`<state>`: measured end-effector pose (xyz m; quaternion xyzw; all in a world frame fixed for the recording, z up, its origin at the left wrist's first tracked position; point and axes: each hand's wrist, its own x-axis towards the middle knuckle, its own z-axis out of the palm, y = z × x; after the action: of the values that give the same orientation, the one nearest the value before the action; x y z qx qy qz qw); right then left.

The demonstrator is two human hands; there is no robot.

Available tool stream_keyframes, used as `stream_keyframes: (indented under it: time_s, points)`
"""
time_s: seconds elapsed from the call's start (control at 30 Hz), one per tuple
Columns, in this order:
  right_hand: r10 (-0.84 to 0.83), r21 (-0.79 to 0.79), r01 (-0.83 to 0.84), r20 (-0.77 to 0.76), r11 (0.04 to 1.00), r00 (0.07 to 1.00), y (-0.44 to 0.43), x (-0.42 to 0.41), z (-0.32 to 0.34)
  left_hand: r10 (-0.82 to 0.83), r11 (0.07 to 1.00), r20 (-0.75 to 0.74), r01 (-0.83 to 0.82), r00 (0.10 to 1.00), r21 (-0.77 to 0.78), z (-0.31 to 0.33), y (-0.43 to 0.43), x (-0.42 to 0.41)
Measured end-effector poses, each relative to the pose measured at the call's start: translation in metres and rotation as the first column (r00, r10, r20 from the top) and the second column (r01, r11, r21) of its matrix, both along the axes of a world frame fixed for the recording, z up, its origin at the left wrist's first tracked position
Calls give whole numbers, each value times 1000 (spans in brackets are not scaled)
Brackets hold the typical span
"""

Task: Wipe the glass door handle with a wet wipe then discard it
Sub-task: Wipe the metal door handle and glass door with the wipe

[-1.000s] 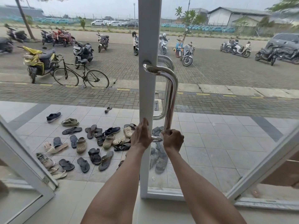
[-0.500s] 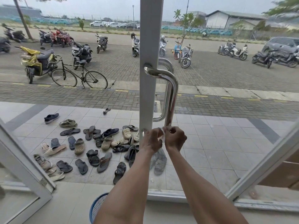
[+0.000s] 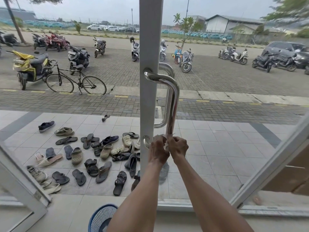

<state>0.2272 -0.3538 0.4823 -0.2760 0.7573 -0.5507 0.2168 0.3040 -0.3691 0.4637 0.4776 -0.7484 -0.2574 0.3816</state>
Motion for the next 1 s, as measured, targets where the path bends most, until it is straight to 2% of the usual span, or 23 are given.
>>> stream_keyframes:
  time_s: [0.07, 0.23, 0.37, 0.47, 0.6, 0.67, 0.77, 0.87, 0.93, 1.0]
  points:
    - [-18, -19, 18, 14, 1000, 1000, 3, -1, 3, -39, 999, -49, 39, 998, -4, 1, 3, -5]
    - [-84, -87, 84, 0, 993, 996, 6, 0, 14, 35, 997, -127, -44, 991, -66, 2, 7, -13]
    - [-91, -62, 91, 10, 994, 996, 5, -4, 17, 48, 999, -182, -48, 982, 5, 1, 5, -15]
    - [-87, -31, 86, -14, 996, 996, 5, -7, 14, 15, 997, -131, -4, 991, 80, -5, 3, -17]
    - [-73, 34, 76, -83, 997, 994, 2, -11, 9, -74, 937, 36, 57, 997, 344, -18, -5, -20]
    - [-61, 36, 66, -124, 997, 990, 2, -13, 8, -115, 912, 85, 72, 990, 404, -20, -8, -20]
    - [-34, -26, 30, -182, 999, 983, 2, -14, 9, -103, 936, -41, 111, 994, 333, -9, -11, -19]
    - [-70, -128, 43, -213, 991, 975, -1, -10, 21, -72, 986, -189, 98, 979, 133, 8, -11, -21]
    - [-88, -191, 45, -222, 981, 971, -4, -7, 30, -49, 997, -210, 59, 976, 44, 14, -13, -24]
    - [-107, -226, 55, -227, 973, 968, -7, -5, 35, -25, 999, -201, 33, 979, 35, 13, -16, -24]
